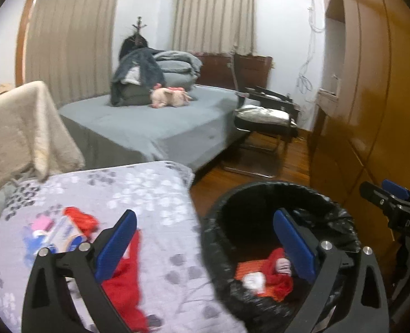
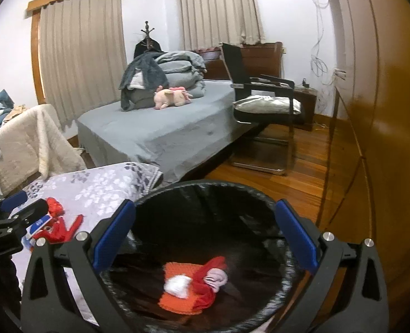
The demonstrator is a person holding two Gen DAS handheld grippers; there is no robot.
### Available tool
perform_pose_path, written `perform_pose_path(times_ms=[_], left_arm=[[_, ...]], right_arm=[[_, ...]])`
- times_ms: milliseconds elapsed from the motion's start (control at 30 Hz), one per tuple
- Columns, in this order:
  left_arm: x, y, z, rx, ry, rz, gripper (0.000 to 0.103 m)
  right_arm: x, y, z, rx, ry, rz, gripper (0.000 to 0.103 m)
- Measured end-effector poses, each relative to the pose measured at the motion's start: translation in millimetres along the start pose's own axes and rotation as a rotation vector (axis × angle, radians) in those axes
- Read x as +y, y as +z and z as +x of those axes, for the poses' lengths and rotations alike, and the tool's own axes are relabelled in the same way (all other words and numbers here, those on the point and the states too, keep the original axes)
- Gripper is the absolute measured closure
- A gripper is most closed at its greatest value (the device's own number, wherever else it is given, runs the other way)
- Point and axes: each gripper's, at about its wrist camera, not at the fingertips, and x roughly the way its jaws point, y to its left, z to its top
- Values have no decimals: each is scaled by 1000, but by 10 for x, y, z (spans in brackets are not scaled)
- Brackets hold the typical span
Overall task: Collect trash
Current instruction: 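Move both tools over the bin and open them to drop the tissue and cloth, then return to the pile and grasp the red glove with the right tool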
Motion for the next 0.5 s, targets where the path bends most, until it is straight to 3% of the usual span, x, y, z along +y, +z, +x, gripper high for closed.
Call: perform_pose_path(times_ms=[500], left_arm=[[1013, -364, -455, -5, 214, -116, 6]], right_arm=[[1102, 25, 177, 21, 187, -110, 5]])
